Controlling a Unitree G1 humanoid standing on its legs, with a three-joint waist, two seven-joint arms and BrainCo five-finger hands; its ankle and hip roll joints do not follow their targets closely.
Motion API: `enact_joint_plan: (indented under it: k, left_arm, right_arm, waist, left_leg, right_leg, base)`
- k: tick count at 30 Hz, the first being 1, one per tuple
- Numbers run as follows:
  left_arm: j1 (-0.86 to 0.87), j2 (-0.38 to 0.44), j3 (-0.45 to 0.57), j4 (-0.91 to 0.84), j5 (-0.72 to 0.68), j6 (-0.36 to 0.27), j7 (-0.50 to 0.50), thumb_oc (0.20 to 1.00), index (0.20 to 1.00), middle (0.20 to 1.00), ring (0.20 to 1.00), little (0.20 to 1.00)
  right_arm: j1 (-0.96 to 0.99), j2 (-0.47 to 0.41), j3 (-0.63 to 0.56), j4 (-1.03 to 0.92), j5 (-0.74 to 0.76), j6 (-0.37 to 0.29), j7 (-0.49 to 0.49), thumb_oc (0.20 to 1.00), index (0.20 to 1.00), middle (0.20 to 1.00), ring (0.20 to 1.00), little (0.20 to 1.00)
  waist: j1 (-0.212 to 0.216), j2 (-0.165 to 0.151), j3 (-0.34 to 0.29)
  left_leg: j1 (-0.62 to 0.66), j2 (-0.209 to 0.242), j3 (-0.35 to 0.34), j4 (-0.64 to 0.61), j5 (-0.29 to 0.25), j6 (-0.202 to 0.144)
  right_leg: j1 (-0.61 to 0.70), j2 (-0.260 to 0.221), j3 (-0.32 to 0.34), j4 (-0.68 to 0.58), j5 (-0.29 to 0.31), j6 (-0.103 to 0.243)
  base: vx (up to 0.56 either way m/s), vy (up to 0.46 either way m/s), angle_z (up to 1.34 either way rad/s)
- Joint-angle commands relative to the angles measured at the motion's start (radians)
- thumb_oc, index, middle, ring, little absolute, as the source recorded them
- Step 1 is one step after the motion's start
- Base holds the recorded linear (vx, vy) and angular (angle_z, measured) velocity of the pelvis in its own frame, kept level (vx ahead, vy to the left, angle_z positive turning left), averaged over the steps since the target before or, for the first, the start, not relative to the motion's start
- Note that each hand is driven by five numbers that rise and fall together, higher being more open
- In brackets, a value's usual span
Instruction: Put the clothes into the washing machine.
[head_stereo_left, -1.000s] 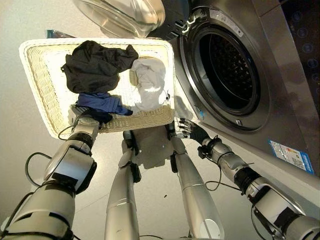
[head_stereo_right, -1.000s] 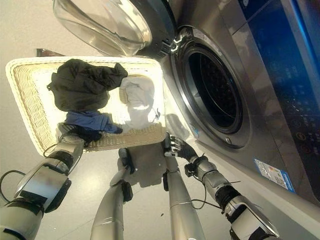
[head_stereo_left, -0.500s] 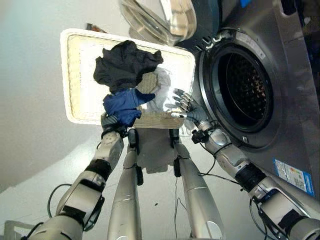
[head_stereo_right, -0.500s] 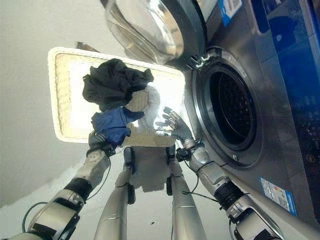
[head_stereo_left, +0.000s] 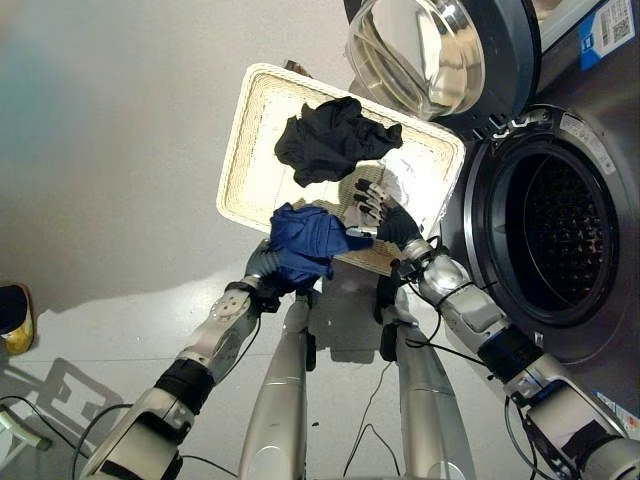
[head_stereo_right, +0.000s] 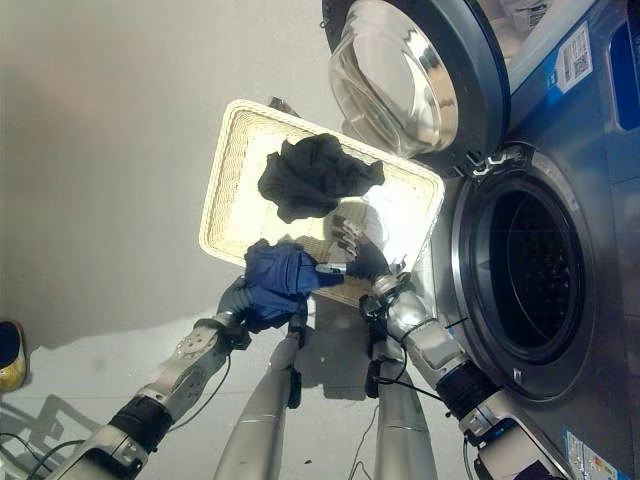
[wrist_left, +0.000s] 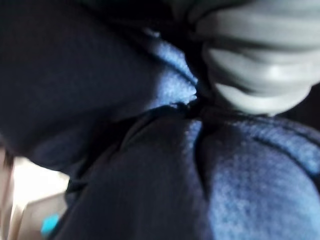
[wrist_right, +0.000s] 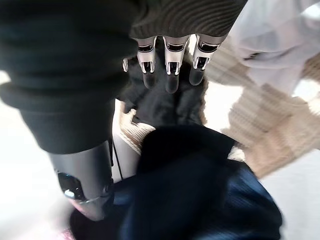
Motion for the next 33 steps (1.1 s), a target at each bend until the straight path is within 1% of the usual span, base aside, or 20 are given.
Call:
enact_joint_plan:
  k: [1,2,4,6,7,8,10,11,15,16,17,18,19,25,27,28,30,31,32,33]
  left_arm:
    - [-0.032,0.002,-0.009,-0.086,-0.054,0.011,-0.135,0.2,0.2,0.2,0.2,0.2]
    - [-0.042,0.015,-0.02,-0.1,-0.057,0.024,-0.158,0.2,0.2,0.2,0.2,0.2]
    - [-0.053,0.025,-0.031,-0.107,-0.058,0.034,-0.169,0.2,0.2,0.2,0.2,0.2]
    - [-0.075,0.054,-0.059,-0.128,-0.069,0.062,-0.187,0.2,0.2,0.2,0.2,0.2]
    - [-0.077,0.057,-0.062,-0.129,-0.068,0.065,-0.188,0.2,0.2,0.2,0.2,0.2]
    - [-0.088,0.063,-0.076,-0.127,-0.065,0.077,-0.189,0.2,0.2,0.2,0.2,0.2]
    - [-0.09,0.063,-0.079,-0.128,-0.064,0.08,-0.187,0.2,0.2,0.2,0.2,0.2]
    - [-0.101,0.067,-0.093,-0.129,-0.057,0.098,-0.195,0.2,0.2,0.2,0.2,0.2]
    - [-0.115,0.072,-0.121,-0.128,-0.047,0.122,-0.198,0.2,0.2,0.2,0.2,0.2]
    - [-0.119,0.074,-0.129,-0.13,-0.045,0.13,-0.195,0.2,0.2,0.2,0.2,0.2]
    - [-0.122,0.076,-0.135,-0.132,-0.048,0.135,-0.194,0.2,0.2,0.2,0.2,0.2]
    - [-0.125,0.075,-0.142,-0.133,-0.047,0.137,-0.193,0.2,0.2,0.2,0.2,0.2]
    - [-0.125,0.076,-0.147,-0.134,-0.043,0.135,-0.196,0.2,0.2,0.2,0.2,0.2]
    - [-0.118,0.064,-0.169,-0.153,0.0,0.107,-0.223,0.2,0.2,0.2,0.2,0.2]
    - [-0.116,0.062,-0.18,-0.166,0.046,0.105,-0.203,0.2,0.2,0.2,0.2,0.2]
    - [-0.117,0.063,-0.19,-0.166,0.11,0.087,-0.16,0.2,0.2,0.2,0.2,0.2]
    - [-0.12,0.064,-0.195,-0.165,0.147,0.08,-0.134,0.2,0.2,0.2,0.2,0.2]
    - [-0.127,0.068,-0.202,-0.163,0.26,0.082,-0.05,1.0,1.0,1.0,1.0,1.0]
    - [-0.134,0.07,-0.208,-0.16,0.307,0.087,-0.008,1.0,1.0,1.0,1.0,1.0]
    - [-0.135,0.07,-0.209,-0.159,0.336,0.088,0.009,1.0,1.0,1.0,1.0,1.0]
  right_arm:
    - [-0.018,-0.022,0.041,-0.038,-0.005,0.014,0.076,1.0,1.0,1.0,1.0,1.0]
    - [-0.026,-0.027,0.054,-0.034,-0.002,0.03,0.103,1.0,1.0,1.0,1.0,1.0]
    - [-0.035,-0.033,0.067,-0.032,0.016,0.048,0.132,1.0,1.0,1.0,1.0,1.0]
    - [-0.048,-0.047,0.099,-0.03,0.075,0.081,0.191,1.0,1.0,1.0,1.0,1.0]
    - [-0.049,-0.049,0.103,-0.028,0.084,0.082,0.2,1.0,1.0,1.0,1.0,1.0]
    - [-0.055,-0.049,0.117,-0.024,0.112,0.107,0.235,1.0,1.0,1.0,1.0,1.0]
    - [-0.056,-0.049,0.12,-0.024,0.116,0.113,0.24,1.0,1.0,1.0,1.0,1.0]
    - [-0.062,-0.049,0.145,-0.023,0.146,0.142,0.285,1.0,1.0,1.0,1.0,1.0]
    - [-0.066,-0.047,0.175,-0.016,0.217,0.163,0.341,1.0,1.0,1.0,1.0,1.0]
    - [-0.064,-0.045,0.18,-0.018,0.24,0.164,0.343,0.649,0.649,0.649,0.649,0.649]
    - [-0.061,-0.043,0.183,-0.018,0.257,0.166,0.346,0.401,0.401,0.401,0.401,0.401]
    - [-0.057,-0.038,0.189,-0.015,0.282,0.164,0.344,0.2,0.2,0.2,0.2,0.2]
    - [-0.05,-0.032,0.192,-0.014,0.314,0.172,0.344,0.2,0.2,0.2,0.2,0.2]
    - [-0.02,-0.001,0.189,0.028,0.372,0.176,0.323,0.2,0.2,0.2,0.2,0.2]
    - [-0.007,0.008,0.189,0.039,0.418,0.181,0.324,0.2,0.2,0.2,0.2,0.2]
    - [0.004,0.02,0.185,0.048,0.455,0.187,0.327,0.2,0.2,0.2,0.2,0.2]
    - [0.01,0.026,0.182,0.052,0.486,0.192,0.328,0.2,0.2,0.2,0.2,0.2]
    - [0.032,0.052,0.171,0.066,0.551,0.2,0.336,0.2,0.2,0.2,0.2,0.2]
    - [0.043,0.071,0.165,0.071,0.603,0.193,0.33,0.2,0.2,0.2,0.2,0.2]
    - [0.052,0.078,0.162,0.078,0.627,0.185,0.339,0.2,0.2,0.2,0.2,0.2]
  waist:
    - [-0.027,0.048,-0.018]
    - [-0.025,0.047,-0.018]
    - [-0.024,0.046,-0.018]
    - [-0.024,0.043,-0.018]
    - [-0.024,0.042,-0.018]
    - [-0.025,0.039,-0.018]
    - [-0.024,0.039,-0.018]
    - [-0.024,0.036,-0.018]
    - [-0.025,0.032,-0.018]
    - [-0.025,0.031,-0.018]
    - [-0.026,0.03,-0.018]
    - [-0.027,0.029,-0.018]
    - [-0.027,0.029,-0.018]
    - [-0.029,0.034,-0.018]
    - [-0.03,0.037,-0.018]
    - [-0.031,0.039,-0.018]
    - [-0.031,0.039,-0.018]
    - [-0.031,0.041,-0.018]
    - [-0.03,0.043,-0.018]
    - [-0.03,0.043,-0.018]
  left_leg:
    - [-0.003,-0.035,0.072,-0.019,-0.034,0.013]
    - [-0.003,-0.035,0.069,-0.017,-0.035,0.014]
    - [-0.003,-0.034,0.068,-0.016,-0.035,0.014]
    - [0.001,-0.031,0.067,-0.024,-0.031,0.014]
    - [0.002,-0.031,0.067,-0.025,-0.03,0.014]
    - [0.002,-0.03,0.067,-0.027,-0.029,0.015]
    - [0.002,-0.03,0.068,-0.028,-0.029,0.015]
    - [0.002,-0.031,0.068,-0.032,-0.026,0.017]
    - [0.003,-0.032,0.068,-0.037,-0.023,0.018]
    - [0.003,-0.032,0.068,-0.039,-0.022,0.018]
    - [0.001,-0.032,0.068,-0.039,-0.022,0.018]
    - [-0.002,-0.033,0.068,-0.038,-0.022,0.019]
    - [-0.005,-0.034,0.068,-0.038,-0.022,0.019]
    - [-0.011,-0.039,0.068,-0.042,-0.025,0.022]
    - [-0.012,-0.041,0.07,-0.043,-0.025,0.023]
    - [-0.01,-0.044,0.07,-0.044,-0.026,0.024]
    - [-0.01,-0.045,0.069,-0.044,-0.026,0.025]
    - [-0.009,-0.048,0.067,-0.043,-0.028,0.026]
    - [-0.009,-0.05,0.066,-0.044,-0.028,0.026]
    - [-0.007,-0.051,0.066,-0.044,-0.028,0.027]
  right_leg:
    - [0.089,0.056,-0.042,-0.097,-0.025,0.041]
    - [0.089,0.056,-0.044,-0.096,-0.024,0.04]
    - [0.09,0.056,-0.045,-0.097,-0.023,0.04]
    - [0.093,0.06,-0.046,-0.103,-0.018,0.042]
    - [0.094,0.061,-0.047,-0.104,-0.018,0.042]
    - [0.094,0.063,-0.047,-0.108,-0.014,0.044]
    - [0.094,0.063,-0.047,-0.11,-0.013,0.044]
    - [0.094,0.065,-0.046,-0.119,-0.006,0.046]
    - [0.095,0.069,-0.044,-0.131,0.003,0.048]
    - [0.095,0.07,-0.043,-0.135,0.006,0.05]
    - [0.093,0.07,-0.043,-0.137,0.008,0.05]
    - [0.09,0.07,-0.042,-0.139,0.011,0.052]
    - [0.086,0.071,-0.041,-0.14,0.014,0.052]
    - [0.077,0.066,-0.038,-0.151,0.023,0.055]
    - [0.077,0.064,-0.038,-0.155,0.025,0.055]
    - [0.078,0.062,-0.038,-0.156,0.025,0.055]
    - [0.079,0.061,-0.038,-0.156,0.025,0.055]
    - [0.08,0.058,-0.037,-0.154,0.023,0.057]
    - [0.08,0.056,-0.037,-0.153,0.023,0.057]
    - [0.081,0.055,-0.037,-0.154,0.023,0.058]
  base:
    - [-0.02,-0.06,0.0]
    - [-0.02,-0.064,0.02]
    - [-0.01,-0.041,0.05]
    - [-0.01,-0.05,0.02]
    - [-0.01,-0.048,0.0]
    - [0.0,0.0,0.0]
    - [0.0,0.0,0.0]
    - [0.0,0.0,0.0]
    - [0.0,-0.014,-0.04]
    - [0.0,-0.017,-0.06]
    - [0.0,-0.017,-0.06]
    - [-0.01,-0.014,-0.07]
    - [-0.01,-0.012,-0.05]
    - [-0.01,0.002,-0.05]
    - [-0.01,0.012,-0.06]
    - [0.0,0.003,-0.06]
    - [0.0,0.0,-0.02]
    - [0.0,0.0,0.0]
    - [0.0,0.0,0.0]
    - [0.0,-0.018,-0.03]
